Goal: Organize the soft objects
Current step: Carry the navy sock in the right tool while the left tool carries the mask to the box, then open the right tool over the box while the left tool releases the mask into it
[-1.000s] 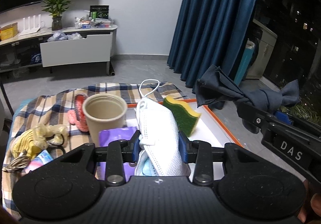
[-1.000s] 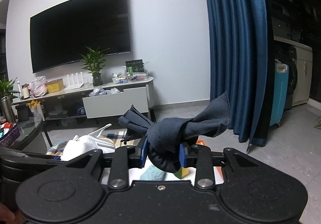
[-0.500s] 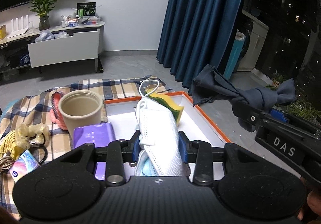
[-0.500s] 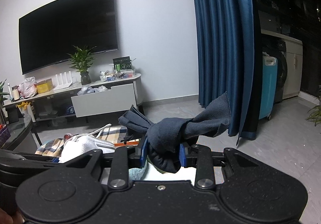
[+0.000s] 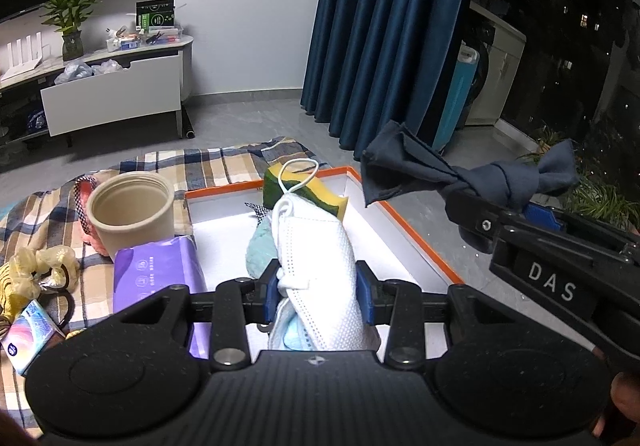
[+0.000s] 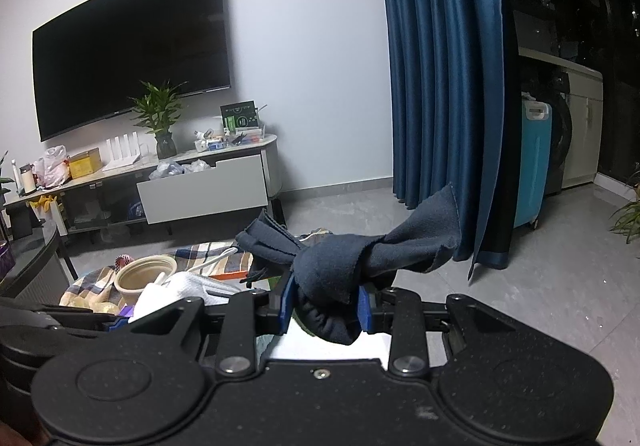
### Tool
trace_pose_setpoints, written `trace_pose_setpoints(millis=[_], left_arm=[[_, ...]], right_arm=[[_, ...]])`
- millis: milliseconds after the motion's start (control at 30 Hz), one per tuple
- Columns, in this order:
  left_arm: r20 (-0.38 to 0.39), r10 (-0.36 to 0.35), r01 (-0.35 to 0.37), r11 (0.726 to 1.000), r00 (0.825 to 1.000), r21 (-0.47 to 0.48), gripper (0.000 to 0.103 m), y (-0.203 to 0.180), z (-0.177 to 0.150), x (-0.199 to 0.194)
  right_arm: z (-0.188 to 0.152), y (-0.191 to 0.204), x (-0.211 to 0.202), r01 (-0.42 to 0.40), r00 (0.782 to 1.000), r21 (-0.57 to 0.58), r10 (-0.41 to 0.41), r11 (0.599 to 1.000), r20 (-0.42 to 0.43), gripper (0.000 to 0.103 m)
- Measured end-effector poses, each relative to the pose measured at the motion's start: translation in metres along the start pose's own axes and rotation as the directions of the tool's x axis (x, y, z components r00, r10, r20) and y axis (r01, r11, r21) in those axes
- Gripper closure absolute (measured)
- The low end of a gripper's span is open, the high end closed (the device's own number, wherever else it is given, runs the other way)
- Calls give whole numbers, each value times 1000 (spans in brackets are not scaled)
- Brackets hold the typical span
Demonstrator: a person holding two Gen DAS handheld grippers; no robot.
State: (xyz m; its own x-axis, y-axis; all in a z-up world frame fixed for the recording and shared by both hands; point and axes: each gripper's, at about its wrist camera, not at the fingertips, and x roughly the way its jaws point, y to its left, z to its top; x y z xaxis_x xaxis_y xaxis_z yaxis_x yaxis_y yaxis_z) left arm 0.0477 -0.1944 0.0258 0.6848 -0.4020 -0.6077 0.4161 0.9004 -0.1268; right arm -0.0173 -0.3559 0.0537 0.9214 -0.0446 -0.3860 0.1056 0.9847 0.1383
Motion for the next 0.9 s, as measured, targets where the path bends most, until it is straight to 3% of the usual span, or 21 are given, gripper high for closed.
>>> trace_pose_setpoints(millis=[767, 833, 867, 900], left_arm=[[-61, -8, 10, 999, 998, 34, 64, -13, -6, 30], [-67, -7, 10, 999, 998, 37, 64, -15, -7, 32], [-70, -8, 10, 999, 998, 38, 64, -15, -7, 34], [-74, -7, 10, 999, 997, 39, 64, -16, -7, 35]], right_arm=[[-3, -18, 48, -36, 993, -10, 34, 999, -116, 62], [-2, -18, 53, -50, 991, -7, 49, 999, -126, 60], [-2, -19, 56, -57, 990, -10, 55, 998, -132, 55], [-2, -19, 58, -64, 989, -13, 62, 998, -134, 44]])
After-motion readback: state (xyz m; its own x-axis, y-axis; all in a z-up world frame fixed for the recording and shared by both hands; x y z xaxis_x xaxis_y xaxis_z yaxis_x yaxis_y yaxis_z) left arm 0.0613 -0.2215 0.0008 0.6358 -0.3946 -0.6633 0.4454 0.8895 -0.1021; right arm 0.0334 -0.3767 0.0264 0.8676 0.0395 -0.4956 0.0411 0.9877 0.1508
